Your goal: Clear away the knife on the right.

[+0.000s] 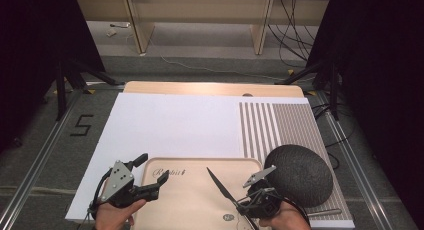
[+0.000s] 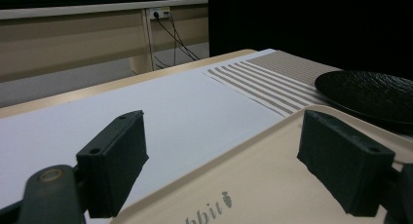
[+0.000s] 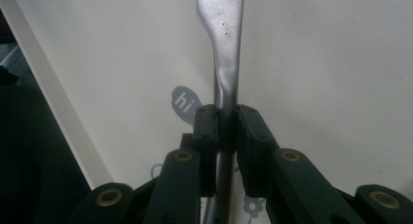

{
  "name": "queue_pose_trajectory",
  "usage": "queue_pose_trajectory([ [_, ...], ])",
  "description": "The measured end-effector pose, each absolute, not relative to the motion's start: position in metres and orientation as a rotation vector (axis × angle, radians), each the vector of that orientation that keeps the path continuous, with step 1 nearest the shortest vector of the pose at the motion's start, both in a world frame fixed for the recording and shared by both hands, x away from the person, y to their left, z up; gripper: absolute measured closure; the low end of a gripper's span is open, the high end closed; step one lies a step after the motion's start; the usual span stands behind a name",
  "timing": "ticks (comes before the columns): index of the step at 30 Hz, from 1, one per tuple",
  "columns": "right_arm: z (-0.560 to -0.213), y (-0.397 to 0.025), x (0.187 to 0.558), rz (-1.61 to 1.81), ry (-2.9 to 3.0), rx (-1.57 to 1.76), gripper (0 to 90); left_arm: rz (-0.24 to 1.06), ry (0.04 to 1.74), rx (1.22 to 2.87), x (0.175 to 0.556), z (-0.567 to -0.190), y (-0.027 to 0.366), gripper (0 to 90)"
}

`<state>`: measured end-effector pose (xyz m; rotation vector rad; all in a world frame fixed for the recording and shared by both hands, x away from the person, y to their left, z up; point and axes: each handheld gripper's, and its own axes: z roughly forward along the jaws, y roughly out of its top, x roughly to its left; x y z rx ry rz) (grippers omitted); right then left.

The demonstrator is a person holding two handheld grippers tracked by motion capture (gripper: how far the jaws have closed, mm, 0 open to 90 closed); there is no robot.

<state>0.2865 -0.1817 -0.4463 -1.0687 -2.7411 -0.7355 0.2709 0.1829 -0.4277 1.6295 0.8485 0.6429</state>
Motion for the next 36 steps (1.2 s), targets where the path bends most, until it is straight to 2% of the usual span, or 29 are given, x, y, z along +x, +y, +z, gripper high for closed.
queue_pose_trajectory([
  [8,-0.459,-0.172,0.287,-0.609,-2.775,-1.04,79.9,0.642,0.847,1.638,0.271,-0.428,0.182,17.2],
  [19,-0.458,-0.171,0.286,-0.591,-2.783,-1.026,78.9,0.641,0.845,1.642,0.271,-0.429,0.182,17.2],
  [21,-0.457,-0.17,0.286,-0.606,-2.776,-1.023,75.7,0.64,0.847,1.639,0.271,-0.429,0.182,17.2],
  [22,-0.454,-0.169,0.285,-0.647,-2.774,-1.013,69.4,0.64,0.845,1.642,0.271,-0.429,0.182,17.2],
  [27,-0.446,-0.163,0.283,-0.78,-2.788,-0.98,56.8,0.64,0.847,1.641,0.272,-0.429,0.182,17.2],
  [36,-0.447,-0.144,0.278,-0.818,-2.885,-0.844,64.0,0.642,0.845,1.648,0.272,-0.43,0.181,17.2],
])
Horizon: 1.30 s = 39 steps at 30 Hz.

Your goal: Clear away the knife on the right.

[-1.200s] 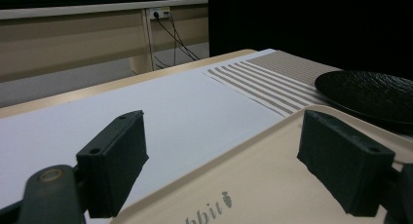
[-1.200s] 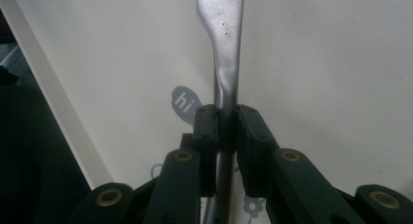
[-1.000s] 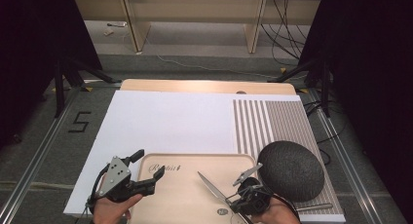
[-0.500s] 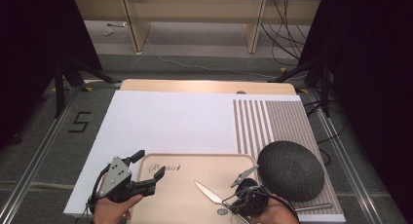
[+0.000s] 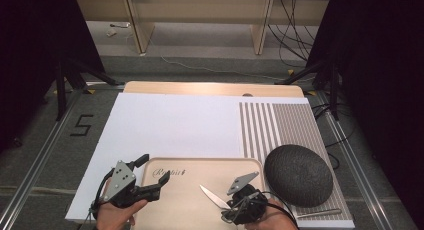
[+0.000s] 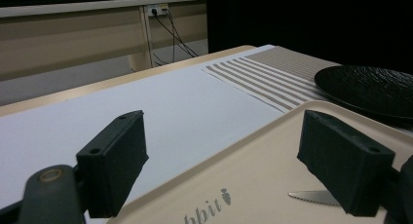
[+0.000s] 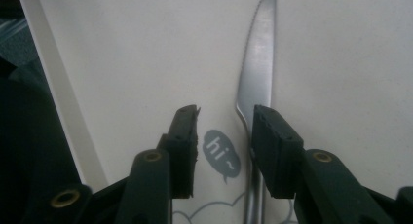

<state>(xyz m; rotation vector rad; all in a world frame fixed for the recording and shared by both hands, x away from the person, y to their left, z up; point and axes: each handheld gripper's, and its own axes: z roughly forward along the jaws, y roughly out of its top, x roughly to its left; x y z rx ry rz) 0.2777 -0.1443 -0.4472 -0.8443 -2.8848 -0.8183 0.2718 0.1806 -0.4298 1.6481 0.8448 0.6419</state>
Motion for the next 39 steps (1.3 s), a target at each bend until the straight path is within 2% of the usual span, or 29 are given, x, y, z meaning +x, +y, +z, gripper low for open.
queue_pose_trajectory([
  [12,-0.455,-0.133,0.275,-0.704,-2.99,-0.778,82.4,0.643,0.843,1.648,0.271,-0.43,0.181,17.2],
  [13,-0.457,-0.131,0.274,-0.663,-3.018,-0.779,86.8,0.644,0.842,1.647,0.271,-0.43,0.18,17.2],
  [16,-0.459,-0.13,0.274,-0.615,-3.054,-0.766,89.4,0.643,0.842,1.649,0.271,-0.43,0.18,17.2],
  [39,-0.458,-0.14,0.282,-0.501,-3.14,-0.863,90.0,0.643,0.841,1.65,0.271,-0.43,0.18,17.3],
])
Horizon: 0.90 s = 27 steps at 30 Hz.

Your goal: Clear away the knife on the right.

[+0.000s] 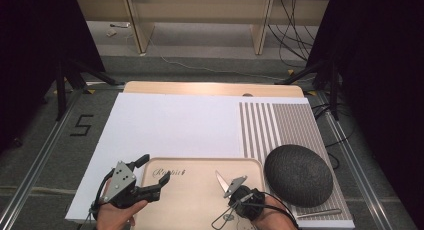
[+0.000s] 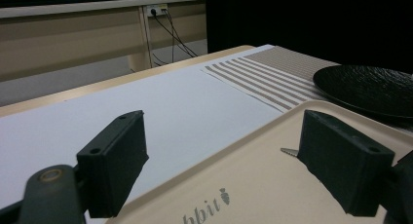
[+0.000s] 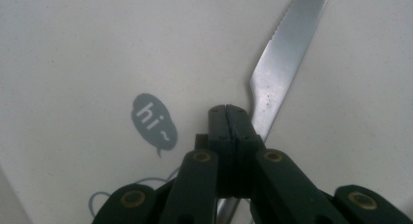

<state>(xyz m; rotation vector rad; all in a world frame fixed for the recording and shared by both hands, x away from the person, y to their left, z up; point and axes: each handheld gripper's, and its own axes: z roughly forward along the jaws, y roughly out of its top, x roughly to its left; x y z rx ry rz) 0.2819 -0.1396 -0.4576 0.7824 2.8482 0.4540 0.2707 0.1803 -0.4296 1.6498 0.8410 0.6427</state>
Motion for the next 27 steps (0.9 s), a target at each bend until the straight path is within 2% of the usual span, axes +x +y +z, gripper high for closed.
queue_pose_trajectory([
  [27,-0.455,-0.162,0.29,0.335,2.809,0.827,90.0,0.644,0.838,1.647,0.269,-0.429,0.181,17.7],
])
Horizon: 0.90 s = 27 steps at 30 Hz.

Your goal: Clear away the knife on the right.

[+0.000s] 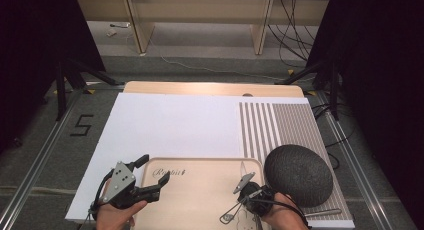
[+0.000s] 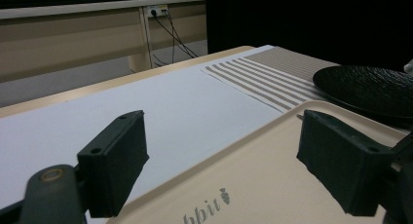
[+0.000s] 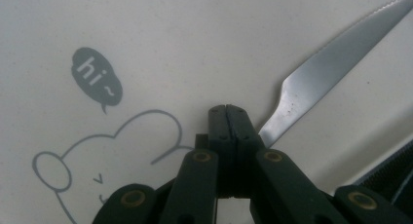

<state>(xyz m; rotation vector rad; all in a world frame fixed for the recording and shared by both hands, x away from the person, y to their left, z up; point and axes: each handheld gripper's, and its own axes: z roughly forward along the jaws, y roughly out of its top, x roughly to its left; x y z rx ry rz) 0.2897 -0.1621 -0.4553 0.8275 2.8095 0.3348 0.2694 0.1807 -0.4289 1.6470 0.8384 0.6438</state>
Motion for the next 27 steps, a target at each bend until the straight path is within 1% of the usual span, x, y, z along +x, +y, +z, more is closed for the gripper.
queue_pose_trajectory([
  [8,-0.454,-0.172,0.292,0.321,2.81,0.859,90.0,0.646,0.833,1.653,0.269,-0.429,0.181,18.0],
  [27,-0.454,-0.18,0.292,0.302,2.8,0.881,90.0,0.647,0.832,1.659,0.269,-0.429,0.18,18.5],
])
